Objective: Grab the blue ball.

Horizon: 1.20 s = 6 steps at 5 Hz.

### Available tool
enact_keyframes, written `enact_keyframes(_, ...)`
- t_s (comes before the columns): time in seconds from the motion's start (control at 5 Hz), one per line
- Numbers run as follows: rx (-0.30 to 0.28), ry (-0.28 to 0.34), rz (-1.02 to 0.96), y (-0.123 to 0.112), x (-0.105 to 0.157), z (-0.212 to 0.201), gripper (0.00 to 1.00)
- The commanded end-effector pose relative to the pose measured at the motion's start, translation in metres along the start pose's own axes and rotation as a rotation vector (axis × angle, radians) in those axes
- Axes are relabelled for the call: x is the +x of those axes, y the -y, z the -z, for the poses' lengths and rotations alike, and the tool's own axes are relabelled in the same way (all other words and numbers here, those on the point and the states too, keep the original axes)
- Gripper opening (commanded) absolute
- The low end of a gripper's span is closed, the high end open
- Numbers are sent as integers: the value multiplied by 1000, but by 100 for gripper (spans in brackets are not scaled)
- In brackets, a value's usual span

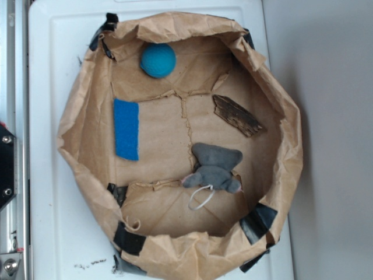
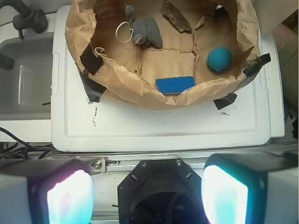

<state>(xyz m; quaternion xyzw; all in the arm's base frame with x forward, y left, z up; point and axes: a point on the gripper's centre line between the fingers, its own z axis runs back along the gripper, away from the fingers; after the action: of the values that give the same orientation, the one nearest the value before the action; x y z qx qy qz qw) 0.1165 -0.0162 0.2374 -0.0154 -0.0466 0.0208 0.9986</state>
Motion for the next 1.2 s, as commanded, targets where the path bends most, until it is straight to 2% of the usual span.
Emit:
enact_keyframes(0.0, 0, 0, 0, 0, 0, 0, 100)
enact_keyframes(0.2, 56, 10, -227, -34, 51, 3, 100)
enact_keyframes(0.8, 56, 10, -227, -34, 51, 3, 100)
enact_keyframes(1.0, -33, 77, -193, -37, 69, -1, 100)
